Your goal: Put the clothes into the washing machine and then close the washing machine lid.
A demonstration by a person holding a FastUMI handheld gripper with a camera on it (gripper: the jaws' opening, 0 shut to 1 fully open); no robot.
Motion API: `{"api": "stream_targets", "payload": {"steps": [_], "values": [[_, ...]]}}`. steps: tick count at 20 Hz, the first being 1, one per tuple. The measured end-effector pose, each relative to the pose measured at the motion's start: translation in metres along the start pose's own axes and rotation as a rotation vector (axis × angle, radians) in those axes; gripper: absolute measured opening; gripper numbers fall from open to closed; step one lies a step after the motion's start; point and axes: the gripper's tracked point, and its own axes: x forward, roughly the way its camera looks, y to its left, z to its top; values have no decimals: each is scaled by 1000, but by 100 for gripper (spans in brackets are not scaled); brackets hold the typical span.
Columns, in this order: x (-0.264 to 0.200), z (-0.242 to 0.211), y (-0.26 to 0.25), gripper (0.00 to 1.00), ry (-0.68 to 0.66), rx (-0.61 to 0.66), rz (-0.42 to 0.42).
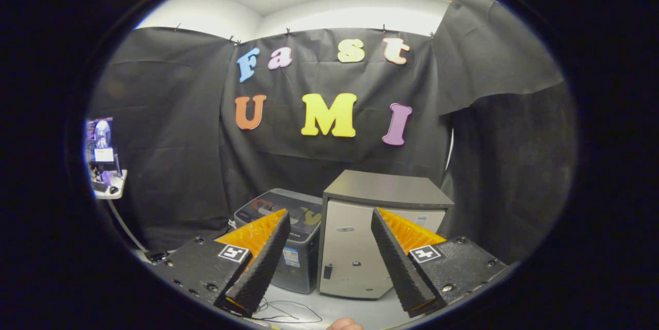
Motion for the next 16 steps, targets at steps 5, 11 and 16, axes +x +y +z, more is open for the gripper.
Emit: {"api": "stream_targets", "payload": {"steps": [5, 11, 16], "values": [[5, 0, -1, 98, 8, -1, 1], [8, -3, -3, 98, 11, -2, -6], [13, -4, -6, 98, 18, 4, -12]]}}
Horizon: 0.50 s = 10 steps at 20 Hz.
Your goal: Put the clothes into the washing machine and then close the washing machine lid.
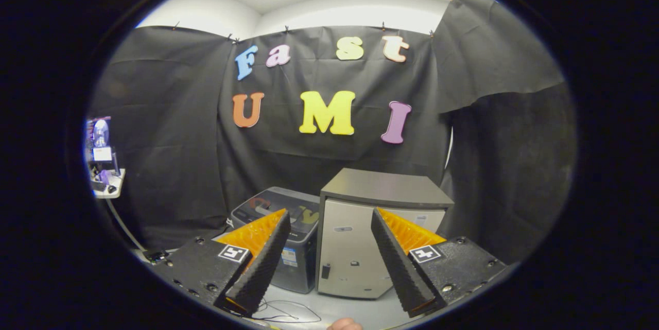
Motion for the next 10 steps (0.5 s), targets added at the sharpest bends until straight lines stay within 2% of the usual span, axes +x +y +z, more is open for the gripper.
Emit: {"api": "stream_targets", "payload": {"steps": [10], "values": [[5, 3, -4, 98, -6, 6, -5]]}}
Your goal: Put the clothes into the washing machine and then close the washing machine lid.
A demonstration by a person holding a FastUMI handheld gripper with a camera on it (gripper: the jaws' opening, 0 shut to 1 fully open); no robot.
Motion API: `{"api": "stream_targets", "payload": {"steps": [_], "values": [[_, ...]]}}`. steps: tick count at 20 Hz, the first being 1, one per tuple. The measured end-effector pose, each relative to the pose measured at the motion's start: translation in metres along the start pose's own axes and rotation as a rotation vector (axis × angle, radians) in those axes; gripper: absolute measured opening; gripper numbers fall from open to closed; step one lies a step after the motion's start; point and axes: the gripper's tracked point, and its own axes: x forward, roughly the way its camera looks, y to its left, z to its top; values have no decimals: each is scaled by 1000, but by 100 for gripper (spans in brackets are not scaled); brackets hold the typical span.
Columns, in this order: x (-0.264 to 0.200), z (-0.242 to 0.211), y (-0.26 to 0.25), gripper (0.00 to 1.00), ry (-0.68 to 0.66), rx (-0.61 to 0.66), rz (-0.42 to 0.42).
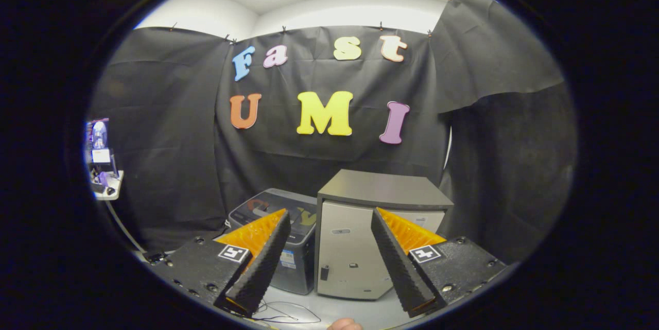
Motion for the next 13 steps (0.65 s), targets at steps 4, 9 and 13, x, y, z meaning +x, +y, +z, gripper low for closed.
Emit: {"api": "stream_targets", "payload": {"steps": [4, 9, 13], "values": [[6, 0, 2, 98, 4, 4, 2], [9, -1, 2, 98, 9, 5, 1], [10, -1, 1, 98, 11, 4, -3]]}}
